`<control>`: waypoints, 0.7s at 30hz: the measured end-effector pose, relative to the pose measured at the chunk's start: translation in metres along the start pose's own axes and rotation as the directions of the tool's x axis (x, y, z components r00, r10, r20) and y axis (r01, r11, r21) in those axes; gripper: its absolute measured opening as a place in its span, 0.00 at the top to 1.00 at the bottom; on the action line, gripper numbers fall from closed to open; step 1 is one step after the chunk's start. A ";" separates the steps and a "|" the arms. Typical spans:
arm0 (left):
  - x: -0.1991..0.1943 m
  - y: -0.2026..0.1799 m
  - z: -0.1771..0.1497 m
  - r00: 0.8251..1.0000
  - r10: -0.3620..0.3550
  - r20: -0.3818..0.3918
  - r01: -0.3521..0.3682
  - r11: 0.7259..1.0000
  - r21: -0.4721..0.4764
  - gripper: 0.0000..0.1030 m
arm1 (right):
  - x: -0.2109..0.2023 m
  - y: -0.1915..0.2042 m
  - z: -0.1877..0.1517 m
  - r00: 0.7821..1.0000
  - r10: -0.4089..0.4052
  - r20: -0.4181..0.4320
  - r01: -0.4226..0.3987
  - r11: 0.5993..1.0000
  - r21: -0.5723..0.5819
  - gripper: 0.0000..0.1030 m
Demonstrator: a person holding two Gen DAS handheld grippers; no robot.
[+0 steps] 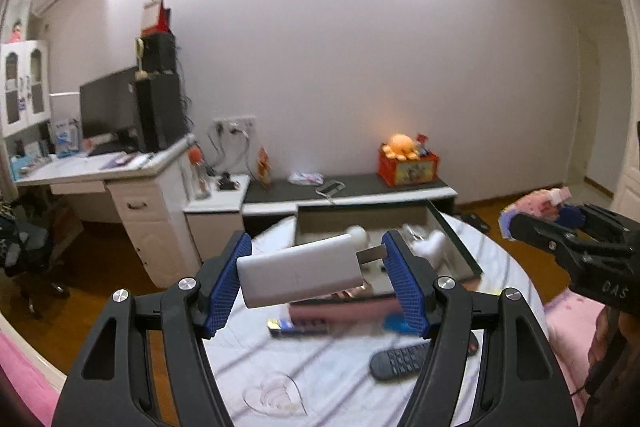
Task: Organize rigid objects
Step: 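Lift the charger block and pink block figure and carry both over the box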
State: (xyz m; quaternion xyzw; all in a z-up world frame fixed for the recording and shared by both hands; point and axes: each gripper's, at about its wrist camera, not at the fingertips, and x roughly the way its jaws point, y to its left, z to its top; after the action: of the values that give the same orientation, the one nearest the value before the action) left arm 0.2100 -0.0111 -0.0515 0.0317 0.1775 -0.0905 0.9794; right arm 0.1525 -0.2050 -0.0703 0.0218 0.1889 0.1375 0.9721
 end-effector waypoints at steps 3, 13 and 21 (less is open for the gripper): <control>0.007 0.005 0.006 1.000 0.030 0.006 -0.030 1.000 -0.003 0.33 | 0.003 -0.001 0.006 1.000 -0.006 0.029 0.007 1.000 -0.017 0.46; 0.073 0.019 0.012 0.991 0.113 -0.071 -0.113 0.994 0.007 0.33 | 0.056 -0.013 0.017 1.000 0.002 -0.011 -0.002 1.000 -0.026 0.46; 0.146 0.011 0.004 0.983 0.076 -0.170 -0.071 0.997 0.035 0.33 | 0.115 -0.030 0.014 0.995 0.001 -0.103 -0.003 1.000 -0.017 0.46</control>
State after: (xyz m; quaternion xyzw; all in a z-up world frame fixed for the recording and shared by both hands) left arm 0.3479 -0.0249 -0.0986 0.0600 0.2584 -0.0540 0.9627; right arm 0.2676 -0.2021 -0.1016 0.0067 0.2375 0.1410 0.9611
